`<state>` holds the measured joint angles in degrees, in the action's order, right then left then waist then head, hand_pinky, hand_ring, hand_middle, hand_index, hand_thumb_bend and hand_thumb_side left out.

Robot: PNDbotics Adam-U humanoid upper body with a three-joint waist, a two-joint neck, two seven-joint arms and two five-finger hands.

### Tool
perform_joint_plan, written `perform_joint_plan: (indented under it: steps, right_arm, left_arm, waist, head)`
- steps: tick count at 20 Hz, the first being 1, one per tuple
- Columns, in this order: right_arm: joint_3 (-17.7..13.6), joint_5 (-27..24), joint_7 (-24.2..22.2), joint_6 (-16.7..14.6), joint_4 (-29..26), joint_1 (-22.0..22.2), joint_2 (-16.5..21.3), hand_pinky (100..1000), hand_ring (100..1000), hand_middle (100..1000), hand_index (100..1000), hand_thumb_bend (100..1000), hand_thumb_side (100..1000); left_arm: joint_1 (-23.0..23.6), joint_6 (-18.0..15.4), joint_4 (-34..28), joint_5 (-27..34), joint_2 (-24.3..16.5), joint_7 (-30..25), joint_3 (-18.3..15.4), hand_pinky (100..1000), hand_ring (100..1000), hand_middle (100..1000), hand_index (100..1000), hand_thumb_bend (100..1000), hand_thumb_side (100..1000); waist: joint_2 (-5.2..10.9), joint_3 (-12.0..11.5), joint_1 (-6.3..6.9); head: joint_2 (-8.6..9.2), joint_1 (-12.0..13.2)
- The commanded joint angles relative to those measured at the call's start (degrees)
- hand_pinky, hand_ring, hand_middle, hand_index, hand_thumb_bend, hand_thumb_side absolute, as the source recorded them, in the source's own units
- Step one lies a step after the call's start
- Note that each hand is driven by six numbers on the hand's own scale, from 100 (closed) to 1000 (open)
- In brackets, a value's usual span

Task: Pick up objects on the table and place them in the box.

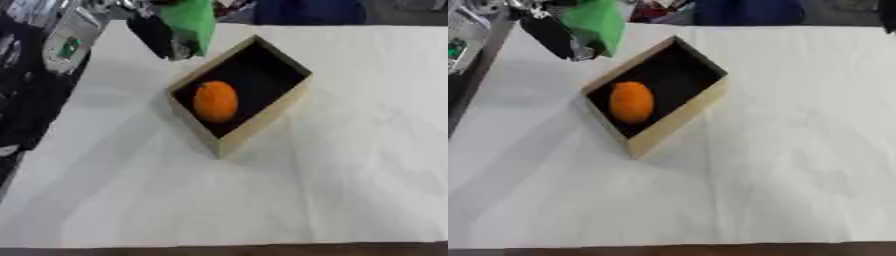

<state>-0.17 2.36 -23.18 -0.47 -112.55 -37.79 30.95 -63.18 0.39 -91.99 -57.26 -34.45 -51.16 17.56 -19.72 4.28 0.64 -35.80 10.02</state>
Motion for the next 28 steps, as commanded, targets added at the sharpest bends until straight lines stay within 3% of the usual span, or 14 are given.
perform_joint_plan:
  steps: [1,11,18,22,24,25,28]
  right_arm:
    - [-0.4,-0.5,0.1,0.2,-0.6,-0.6,0.5,904,934,679,890,100,665]
    - [-0.3,-0.6,-0.4,0.5,-0.7,-0.9,0.0,906,932,679,891,100,677]
    - [-0.3,-0.7,-0.6,0.5,-0.8,-1.1,-0.2,906,932,678,892,100,683]
    - [-0.4,-0.7,-0.7,0.6,-0.8,-1.0,-0.3,907,932,678,892,100,687]
    - [-0.4,-0.7,-0.7,0.6,-0.8,-1.0,-0.3,907,932,678,892,100,686]
    - [-0.4,-0.7,-0.7,0.6,-0.8,-1.0,-0.3,907,932,678,892,100,687]
    - [-0.5,-0.7,-0.6,0.6,-0.8,-1.0,-0.2,907,932,678,892,100,686]
  left_arm:
    - [-1.7,0.7,-0.1,-1.2,2.0,1.5,1.4,748,716,580,794,100,514]
    - [-2.3,2.3,7.8,-3.4,8.4,9.4,3.4,749,728,590,799,100,550]
    - [-2.2,3.1,14.6,-8.9,11.1,14.4,3.5,772,790,671,854,108,564]
    - [-1.8,2.9,17.0,-14.8,11.9,17.2,3.5,781,809,688,863,199,592]
    - [-1.6,2.6,17.7,-16.6,12.2,18.0,3.6,792,832,724,877,295,625]
    - [-1.6,2.5,17.9,-17.2,12.3,18.3,3.6,810,855,764,909,387,657]
    - [-1.4,2.1,17.7,-18.5,12.3,19.8,3.6,827,864,763,912,586,693]
  waist:
    - [1.66,0.2,-0.06]
    - [1.31,0.7,0.07]
    - [1.08,1.1,0.04]
    - [0.91,1.2,0.04]
    - [0.84,1.3,0.05]
    - [0.81,1.3,0.05]
    - [0.78,1.4,0.04]
  head:
    - [-0.72,0.4]
    - [-0.46,1.4]
    - [0.08,1.7]
    - [0.48,1.8]
    - [0.59,1.9]
    - [0.63,1.9]
    - [0.62,1.9]
